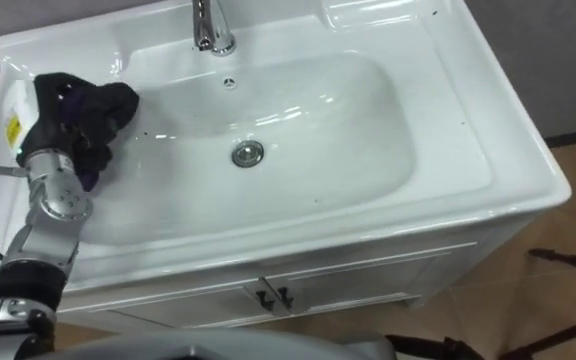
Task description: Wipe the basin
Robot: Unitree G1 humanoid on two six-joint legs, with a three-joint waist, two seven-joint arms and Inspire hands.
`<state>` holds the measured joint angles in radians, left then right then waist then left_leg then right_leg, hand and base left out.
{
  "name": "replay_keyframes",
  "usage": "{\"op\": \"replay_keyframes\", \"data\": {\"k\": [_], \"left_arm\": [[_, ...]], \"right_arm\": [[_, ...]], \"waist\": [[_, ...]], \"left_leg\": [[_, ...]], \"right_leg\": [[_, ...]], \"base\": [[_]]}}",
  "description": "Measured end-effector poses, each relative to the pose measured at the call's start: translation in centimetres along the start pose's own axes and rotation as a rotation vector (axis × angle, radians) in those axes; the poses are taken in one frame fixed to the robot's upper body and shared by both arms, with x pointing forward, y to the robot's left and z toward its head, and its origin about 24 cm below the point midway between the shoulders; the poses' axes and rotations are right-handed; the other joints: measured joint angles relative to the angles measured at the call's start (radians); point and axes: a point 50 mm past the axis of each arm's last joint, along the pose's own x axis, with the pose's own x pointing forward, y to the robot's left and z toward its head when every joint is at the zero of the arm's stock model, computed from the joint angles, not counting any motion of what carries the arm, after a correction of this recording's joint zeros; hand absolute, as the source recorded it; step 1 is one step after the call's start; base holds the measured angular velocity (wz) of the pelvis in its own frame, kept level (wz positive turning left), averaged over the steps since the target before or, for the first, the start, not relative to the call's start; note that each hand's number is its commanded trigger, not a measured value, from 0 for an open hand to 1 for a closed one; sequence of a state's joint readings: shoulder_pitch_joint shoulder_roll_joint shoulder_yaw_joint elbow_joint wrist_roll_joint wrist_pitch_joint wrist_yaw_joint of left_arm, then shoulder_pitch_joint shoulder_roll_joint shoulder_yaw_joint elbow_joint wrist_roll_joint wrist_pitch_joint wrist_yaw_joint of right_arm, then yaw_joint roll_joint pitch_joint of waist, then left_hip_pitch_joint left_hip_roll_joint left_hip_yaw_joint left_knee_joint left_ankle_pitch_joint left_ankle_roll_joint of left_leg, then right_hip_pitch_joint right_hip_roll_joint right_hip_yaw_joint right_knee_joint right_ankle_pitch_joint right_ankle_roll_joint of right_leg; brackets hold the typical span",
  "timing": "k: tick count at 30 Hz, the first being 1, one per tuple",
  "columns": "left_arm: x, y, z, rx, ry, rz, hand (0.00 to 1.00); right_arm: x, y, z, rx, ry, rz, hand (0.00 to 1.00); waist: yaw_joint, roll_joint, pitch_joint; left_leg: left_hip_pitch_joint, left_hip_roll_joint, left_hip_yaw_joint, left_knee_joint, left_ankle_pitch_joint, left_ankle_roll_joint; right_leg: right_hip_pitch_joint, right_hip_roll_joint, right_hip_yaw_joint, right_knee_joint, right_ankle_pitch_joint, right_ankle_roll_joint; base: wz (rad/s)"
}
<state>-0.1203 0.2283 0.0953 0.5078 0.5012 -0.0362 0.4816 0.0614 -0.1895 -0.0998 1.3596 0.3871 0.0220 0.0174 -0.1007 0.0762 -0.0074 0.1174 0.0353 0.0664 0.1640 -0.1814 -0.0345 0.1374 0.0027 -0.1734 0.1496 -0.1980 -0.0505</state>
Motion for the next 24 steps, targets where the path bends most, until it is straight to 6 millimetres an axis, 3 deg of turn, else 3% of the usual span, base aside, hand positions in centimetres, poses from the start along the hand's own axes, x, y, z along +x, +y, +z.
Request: {"op": "replay_keyframes", "data": {"k": [3, 6, 11, 24], "left_arm": [[-0.2, 0.5, 0.0, -0.001, -0.012, 0.029, 1.00], [-0.2, 0.9, 0.3, -0.008, -0.025, 0.054, 1.00], [0.1, 1.9, 1.3, -0.027, -0.071, 0.127, 1.00], [-0.3, 2.0, 0.4, -0.008, -0.055, 0.120, 1.00]], "right_arm": [[0.0, 0.0, 0.0, 0.003, 0.000, 0.008, 0.00], [0.0, 0.0, -0.2, 0.020, 0.005, 0.008, 0.00], [0.0, -0.1, -0.4, 0.020, 0.009, 0.007, 0.00], [-0.1, -0.2, -0.5, -0.011, -0.004, 0.037, 0.00]], "waist": [[0.002, 0.001, 0.0030], [0.022, 0.001, 0.0030], [0.024, 0.003, 0.0019], [0.052, 0.001, 0.0068]], "left_leg": [[-0.004, -0.004, -0.003, 0.000, 0.000, 0.000], [-0.005, -0.006, -0.003, 0.000, 0.000, 0.000], [-0.019, -0.009, -0.018, 0.000, 0.000, 0.001], [-0.005, -0.009, -0.013, -0.001, 0.000, 0.001]], "right_leg": [[0.000, -0.002, -0.007, -0.001, -0.002, 0.004], [-0.001, -0.003, -0.009, -0.005, -0.003, 0.004], [-0.003, -0.005, -0.025, -0.013, -0.002, 0.005], [0.009, -0.006, -0.023, -0.014, -0.003, 0.005]], "base": [[0.08], [-0.01], [0.11], [-0.01]]}}
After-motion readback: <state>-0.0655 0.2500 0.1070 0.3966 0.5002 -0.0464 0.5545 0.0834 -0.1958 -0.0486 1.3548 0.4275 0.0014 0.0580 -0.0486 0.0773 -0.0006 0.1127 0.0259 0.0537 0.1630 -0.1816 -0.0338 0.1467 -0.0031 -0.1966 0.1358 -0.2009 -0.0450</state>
